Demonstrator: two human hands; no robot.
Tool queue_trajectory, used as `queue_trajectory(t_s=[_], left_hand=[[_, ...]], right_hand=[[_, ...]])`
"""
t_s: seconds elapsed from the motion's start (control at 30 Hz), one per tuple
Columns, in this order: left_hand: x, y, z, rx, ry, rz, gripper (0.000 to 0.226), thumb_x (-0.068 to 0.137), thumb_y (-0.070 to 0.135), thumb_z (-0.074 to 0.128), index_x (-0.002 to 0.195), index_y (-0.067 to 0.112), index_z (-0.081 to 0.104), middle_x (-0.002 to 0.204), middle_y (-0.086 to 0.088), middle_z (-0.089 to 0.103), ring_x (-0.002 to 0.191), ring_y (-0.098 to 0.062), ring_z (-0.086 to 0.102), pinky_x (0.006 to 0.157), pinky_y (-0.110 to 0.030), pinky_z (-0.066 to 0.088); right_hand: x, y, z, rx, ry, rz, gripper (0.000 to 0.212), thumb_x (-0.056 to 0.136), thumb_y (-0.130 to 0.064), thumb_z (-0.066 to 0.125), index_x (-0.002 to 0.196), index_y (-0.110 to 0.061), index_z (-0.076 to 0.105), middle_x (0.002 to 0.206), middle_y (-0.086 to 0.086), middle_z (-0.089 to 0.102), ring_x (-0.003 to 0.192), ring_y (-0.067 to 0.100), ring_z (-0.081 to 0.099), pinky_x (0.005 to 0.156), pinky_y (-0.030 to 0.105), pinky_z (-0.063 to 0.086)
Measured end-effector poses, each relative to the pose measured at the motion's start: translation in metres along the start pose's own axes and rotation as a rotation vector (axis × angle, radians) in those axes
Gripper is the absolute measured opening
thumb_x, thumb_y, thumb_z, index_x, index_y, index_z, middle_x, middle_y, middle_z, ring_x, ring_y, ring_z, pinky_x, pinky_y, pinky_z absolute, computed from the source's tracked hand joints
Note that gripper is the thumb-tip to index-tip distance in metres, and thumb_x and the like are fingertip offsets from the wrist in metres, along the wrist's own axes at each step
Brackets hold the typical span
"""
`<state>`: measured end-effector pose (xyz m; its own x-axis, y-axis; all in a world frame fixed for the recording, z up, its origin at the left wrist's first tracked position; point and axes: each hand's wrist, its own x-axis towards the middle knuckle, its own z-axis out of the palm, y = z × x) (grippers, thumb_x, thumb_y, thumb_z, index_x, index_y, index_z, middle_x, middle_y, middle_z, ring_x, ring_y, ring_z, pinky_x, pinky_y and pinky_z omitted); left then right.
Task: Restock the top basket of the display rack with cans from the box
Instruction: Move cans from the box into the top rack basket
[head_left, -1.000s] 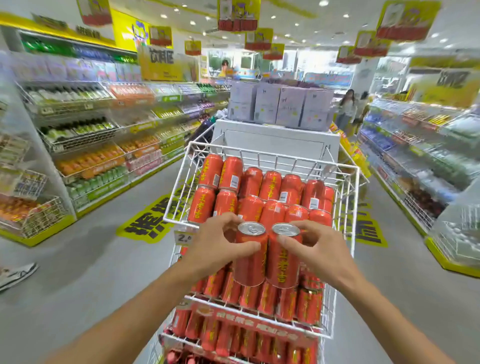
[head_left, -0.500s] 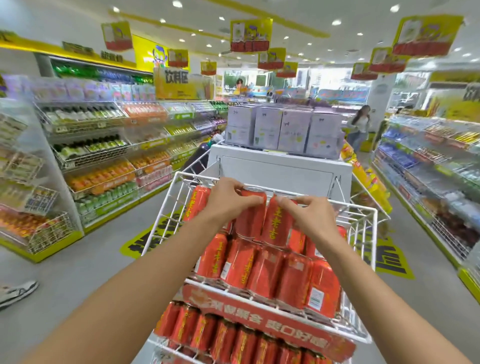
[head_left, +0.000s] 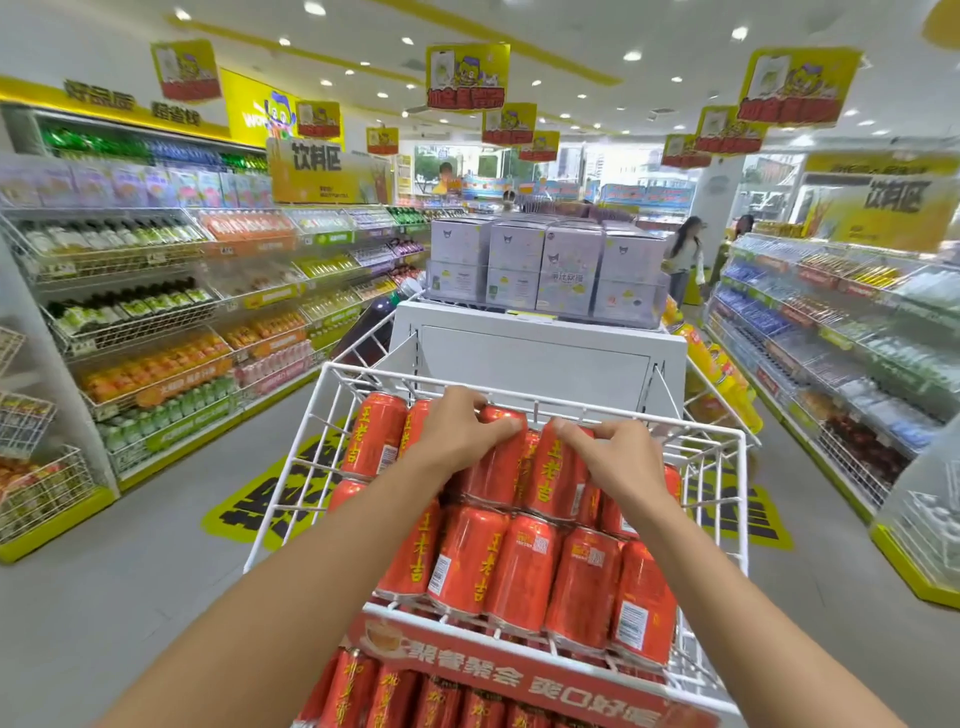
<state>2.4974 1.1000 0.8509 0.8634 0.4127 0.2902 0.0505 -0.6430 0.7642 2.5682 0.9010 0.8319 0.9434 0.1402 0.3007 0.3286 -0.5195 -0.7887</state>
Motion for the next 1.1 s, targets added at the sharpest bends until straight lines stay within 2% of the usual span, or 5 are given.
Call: queue_trajectory(t_s=[0.17, 0.27, 0.6, 0.83, 1.1], left_hand=[[0.002, 0.001, 0.008, 0.084, -0.077, 0.014, 0.059, 0.060, 0.068, 0.065, 0.076, 0.011, 0.068, 0.071, -0.003, 0.070, 0.074, -0.024, 0.069, 0.070, -0.042, 0.057], [0.006, -0.001, 0.003, 0.124, -0.101, 0.018, 0.046, 0.074, 0.055, 0.076, 0.068, 0.011, 0.062, 0.064, -0.001, 0.062, 0.068, -0.025, 0.063, 0.061, -0.036, 0.046], [0.004, -0.003, -0.013, 0.281, 0.056, 0.002, 0.058, 0.075, 0.057, 0.078, 0.061, 0.018, 0.038, 0.062, 0.000, 0.045, 0.070, -0.027, 0.052, 0.054, -0.035, 0.026], [-0.001, -0.002, -0.008, 0.408, 0.208, 0.020, 0.058, 0.073, 0.062, 0.077, 0.065, 0.017, 0.043, 0.087, -0.015, 0.067, 0.089, -0.037, 0.065, 0.064, -0.033, 0.038], [0.007, -0.018, -0.008, 0.400, 0.248, 0.046, 0.058, 0.069, 0.070, 0.074, 0.067, 0.017, 0.051, 0.079, -0.012, 0.067, 0.081, -0.034, 0.066, 0.061, -0.033, 0.036]], right_hand=[[-0.001, 0.002, 0.007, -0.056, 0.002, 0.019, 0.087, 0.063, -0.089, 0.059, 0.068, -0.003, 0.069, 0.058, 0.010, 0.068, 0.059, 0.025, 0.071, 0.071, 0.044, 0.060], [0.002, 0.000, 0.012, -0.089, -0.008, 0.028, 0.090, 0.063, -0.091, 0.057, 0.069, -0.002, 0.069, 0.060, 0.009, 0.071, 0.062, 0.025, 0.072, 0.075, 0.041, 0.060], [0.011, -0.015, 0.022, -0.175, -0.058, -0.080, 0.082, 0.074, -0.084, 0.065, 0.054, -0.004, 0.057, 0.049, 0.009, 0.060, 0.058, 0.023, 0.064, 0.060, 0.035, 0.047], [0.014, -0.015, 0.034, -0.202, -0.024, -0.130, 0.091, 0.069, -0.091, 0.056, 0.067, -0.002, 0.069, 0.058, 0.011, 0.068, 0.061, 0.024, 0.068, 0.068, 0.036, 0.055], [0.012, -0.019, 0.041, -0.215, 0.000, -0.140, 0.085, 0.074, -0.087, 0.060, 0.059, -0.003, 0.062, 0.050, 0.006, 0.061, 0.061, 0.026, 0.064, 0.060, 0.035, 0.048]])
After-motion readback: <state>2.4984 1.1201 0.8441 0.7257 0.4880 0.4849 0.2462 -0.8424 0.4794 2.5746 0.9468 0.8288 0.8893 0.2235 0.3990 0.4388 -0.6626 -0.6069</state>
